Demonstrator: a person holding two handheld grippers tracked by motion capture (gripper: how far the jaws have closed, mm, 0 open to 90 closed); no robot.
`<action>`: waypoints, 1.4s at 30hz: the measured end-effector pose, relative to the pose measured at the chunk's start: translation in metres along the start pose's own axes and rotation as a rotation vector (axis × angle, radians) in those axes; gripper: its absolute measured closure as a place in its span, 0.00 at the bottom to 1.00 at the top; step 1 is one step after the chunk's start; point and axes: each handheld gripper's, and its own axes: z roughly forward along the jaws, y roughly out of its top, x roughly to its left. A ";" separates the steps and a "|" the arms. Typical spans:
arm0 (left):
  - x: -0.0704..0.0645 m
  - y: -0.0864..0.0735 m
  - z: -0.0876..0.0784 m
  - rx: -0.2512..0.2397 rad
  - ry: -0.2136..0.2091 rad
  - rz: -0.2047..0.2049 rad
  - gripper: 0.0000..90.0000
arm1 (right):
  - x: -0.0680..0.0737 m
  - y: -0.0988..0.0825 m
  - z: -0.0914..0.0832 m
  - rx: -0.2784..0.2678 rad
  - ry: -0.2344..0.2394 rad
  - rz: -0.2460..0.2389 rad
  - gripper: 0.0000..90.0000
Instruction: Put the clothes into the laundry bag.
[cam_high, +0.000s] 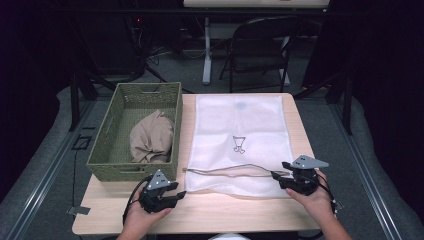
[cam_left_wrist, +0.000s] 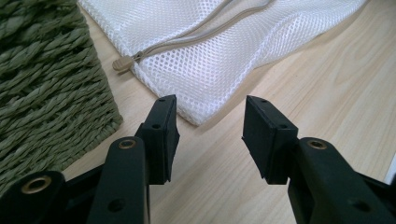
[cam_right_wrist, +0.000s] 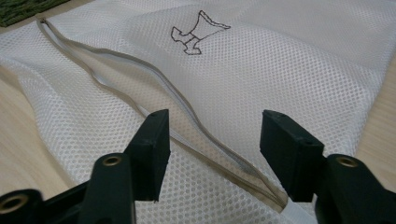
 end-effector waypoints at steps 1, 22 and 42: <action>0.000 0.000 -0.001 -0.003 0.003 -0.006 0.61 | -0.001 0.001 0.000 0.006 0.008 0.002 0.50; 0.005 -0.005 -0.020 -0.042 0.052 -0.038 0.55 | -0.010 0.001 0.007 0.039 -0.005 0.038 0.57; 0.005 -0.001 -0.050 -0.107 0.057 -0.082 0.55 | -0.012 0.002 0.009 0.032 0.000 0.046 0.58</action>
